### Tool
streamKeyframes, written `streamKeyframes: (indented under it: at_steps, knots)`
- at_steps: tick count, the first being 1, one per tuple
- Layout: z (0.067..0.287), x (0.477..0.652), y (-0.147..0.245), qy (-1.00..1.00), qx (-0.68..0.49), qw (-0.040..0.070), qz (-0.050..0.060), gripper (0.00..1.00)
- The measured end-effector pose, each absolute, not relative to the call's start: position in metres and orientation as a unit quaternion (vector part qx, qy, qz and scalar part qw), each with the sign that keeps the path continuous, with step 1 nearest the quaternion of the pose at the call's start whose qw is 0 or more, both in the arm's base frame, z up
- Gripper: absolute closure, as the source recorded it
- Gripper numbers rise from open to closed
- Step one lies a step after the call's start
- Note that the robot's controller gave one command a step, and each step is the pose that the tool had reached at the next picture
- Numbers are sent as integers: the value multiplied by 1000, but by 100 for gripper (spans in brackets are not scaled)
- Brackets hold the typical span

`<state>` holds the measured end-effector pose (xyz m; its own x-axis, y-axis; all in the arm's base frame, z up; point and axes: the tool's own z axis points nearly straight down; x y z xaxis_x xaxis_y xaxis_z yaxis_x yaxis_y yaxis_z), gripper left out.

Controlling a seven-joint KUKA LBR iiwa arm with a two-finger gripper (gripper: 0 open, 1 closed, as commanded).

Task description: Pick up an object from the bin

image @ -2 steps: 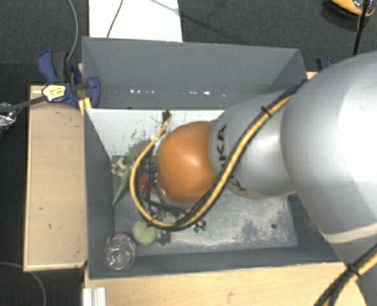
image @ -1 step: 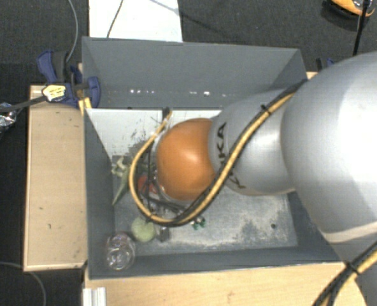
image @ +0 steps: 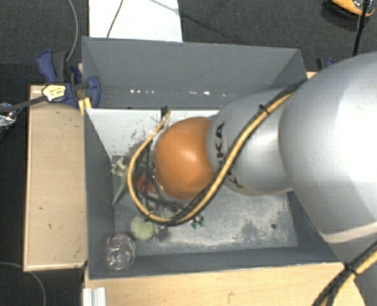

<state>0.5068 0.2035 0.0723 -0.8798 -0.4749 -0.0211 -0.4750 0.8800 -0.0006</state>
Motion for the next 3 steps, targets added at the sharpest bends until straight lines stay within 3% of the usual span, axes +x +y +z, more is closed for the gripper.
streamKeyframes:
  at_steps: [2, 3]
  knots:
    - [73, 526, 197, 969, -246, 14, 5, 100]
    - [74, 526, 195, 970, -244, 14, 5, 100]
